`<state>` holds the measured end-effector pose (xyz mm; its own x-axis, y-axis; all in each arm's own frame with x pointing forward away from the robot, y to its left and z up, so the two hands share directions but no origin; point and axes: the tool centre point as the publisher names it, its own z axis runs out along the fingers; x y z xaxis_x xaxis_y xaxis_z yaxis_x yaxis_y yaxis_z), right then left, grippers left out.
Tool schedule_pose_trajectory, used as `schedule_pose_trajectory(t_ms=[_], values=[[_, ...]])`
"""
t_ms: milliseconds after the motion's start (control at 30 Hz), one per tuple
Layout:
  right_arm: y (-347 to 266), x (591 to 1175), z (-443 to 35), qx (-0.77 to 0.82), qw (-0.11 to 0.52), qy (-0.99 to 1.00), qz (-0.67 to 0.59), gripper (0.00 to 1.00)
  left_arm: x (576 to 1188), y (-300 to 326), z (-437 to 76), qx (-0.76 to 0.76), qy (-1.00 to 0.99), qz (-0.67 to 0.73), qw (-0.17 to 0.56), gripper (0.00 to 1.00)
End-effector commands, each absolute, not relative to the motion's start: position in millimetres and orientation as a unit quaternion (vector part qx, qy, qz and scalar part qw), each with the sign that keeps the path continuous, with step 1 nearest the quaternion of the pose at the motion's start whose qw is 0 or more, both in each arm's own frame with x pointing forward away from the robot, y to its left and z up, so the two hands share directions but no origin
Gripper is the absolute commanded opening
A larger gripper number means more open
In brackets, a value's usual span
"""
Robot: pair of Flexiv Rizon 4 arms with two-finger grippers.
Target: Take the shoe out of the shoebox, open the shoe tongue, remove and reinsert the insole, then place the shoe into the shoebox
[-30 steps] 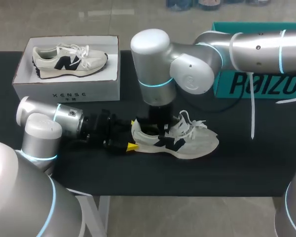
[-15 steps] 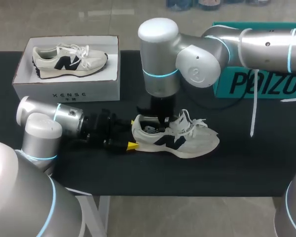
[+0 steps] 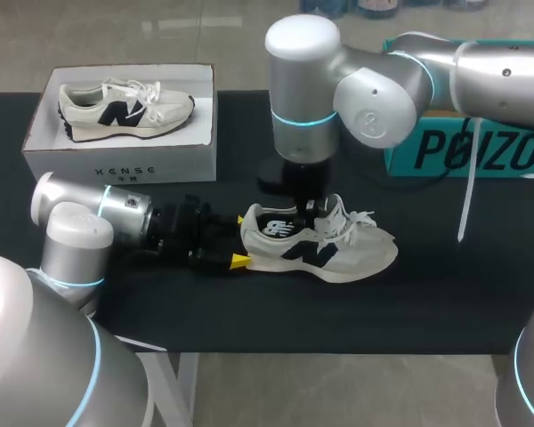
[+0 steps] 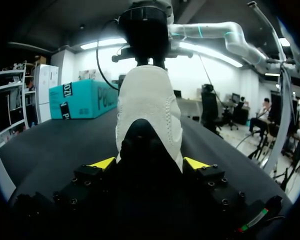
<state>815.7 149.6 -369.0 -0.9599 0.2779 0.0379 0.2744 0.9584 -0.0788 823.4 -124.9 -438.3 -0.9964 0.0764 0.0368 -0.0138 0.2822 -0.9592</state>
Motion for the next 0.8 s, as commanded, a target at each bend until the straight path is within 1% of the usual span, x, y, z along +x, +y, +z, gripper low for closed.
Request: schedule_pose_trajectory(t_ms=[33, 200, 367, 800], values=[[131, 811, -372, -0.153, 0.02, -0.988, 0.023, 0.0, 823, -126, -444, -0.019, -0.8, 0.599, 0.037, 0.0], [119, 810, -371, -0.175, 0.014, -0.984, 0.007, 0.0, 823, -126, -444, -0.019, -0.8, 0.599, 0.037, 0.0], [119, 813, -364, -0.187, 0.005, -0.982, -0.016, 0.0, 823, -126, -444, -0.019, -0.8, 0.599, 0.037, 0.0], [181, 835, -351, -0.163, -0.007, -0.985, -0.05, 0.0, 823, -126, -444, -0.019, -0.8, 0.599, 0.037, 0.0]])
